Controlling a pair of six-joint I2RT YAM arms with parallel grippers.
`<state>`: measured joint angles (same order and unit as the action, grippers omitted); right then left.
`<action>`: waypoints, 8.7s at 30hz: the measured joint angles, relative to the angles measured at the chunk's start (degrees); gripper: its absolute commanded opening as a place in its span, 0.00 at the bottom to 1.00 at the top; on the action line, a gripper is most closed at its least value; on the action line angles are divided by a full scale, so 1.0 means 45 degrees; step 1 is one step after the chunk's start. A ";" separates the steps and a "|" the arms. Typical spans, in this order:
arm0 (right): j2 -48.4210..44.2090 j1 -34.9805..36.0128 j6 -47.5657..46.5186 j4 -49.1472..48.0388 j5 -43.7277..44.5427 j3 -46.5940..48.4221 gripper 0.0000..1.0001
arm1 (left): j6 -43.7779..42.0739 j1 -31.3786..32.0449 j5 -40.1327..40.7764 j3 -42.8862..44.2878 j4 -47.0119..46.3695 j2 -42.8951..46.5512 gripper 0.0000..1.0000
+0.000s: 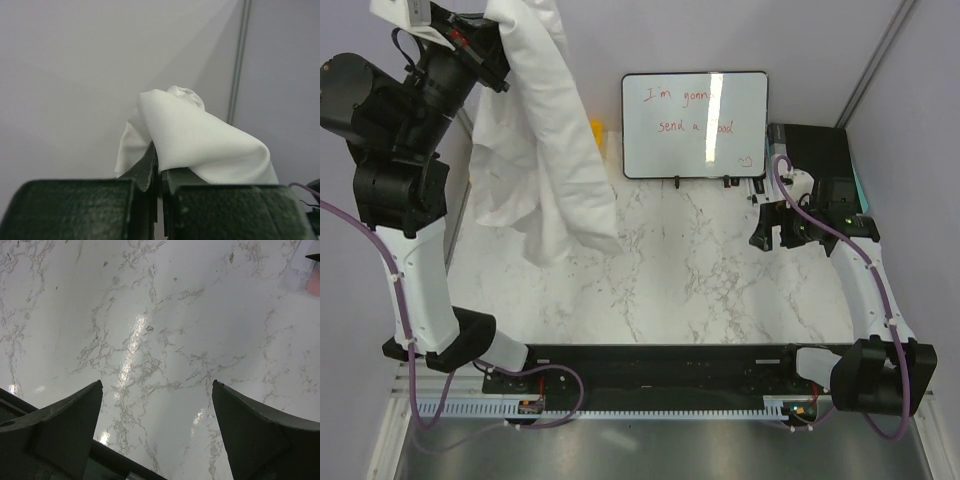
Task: Fold and stack the long sleeve shirts
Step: Grab the shirt from the pile, then move the shirt to the center of the board, then flatten the shirt out
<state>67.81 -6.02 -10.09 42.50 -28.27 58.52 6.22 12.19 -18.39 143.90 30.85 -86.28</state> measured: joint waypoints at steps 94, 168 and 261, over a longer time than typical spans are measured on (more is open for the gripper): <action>0.0952 -0.0136 -0.0568 0.0607 -0.2118 0.1132 0.98 | -0.3536 -0.1797 -0.2841 -2.0196 -0.1642 0.4993 0.94; 0.3706 0.3667 -0.5493 0.4299 0.4464 0.7509 0.00 | -0.3968 0.4911 -0.3147 -1.9841 -0.5178 -0.2487 0.07; 0.3881 0.0801 -1.2041 0.2171 0.3109 0.2395 0.06 | -1.2371 0.4473 -0.2229 -1.8112 0.8150 0.2725 0.77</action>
<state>85.27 -2.42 -64.27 52.27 -14.28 69.30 -49.45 32.32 -28.42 62.39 67.53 -74.02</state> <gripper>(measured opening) 0.095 0.755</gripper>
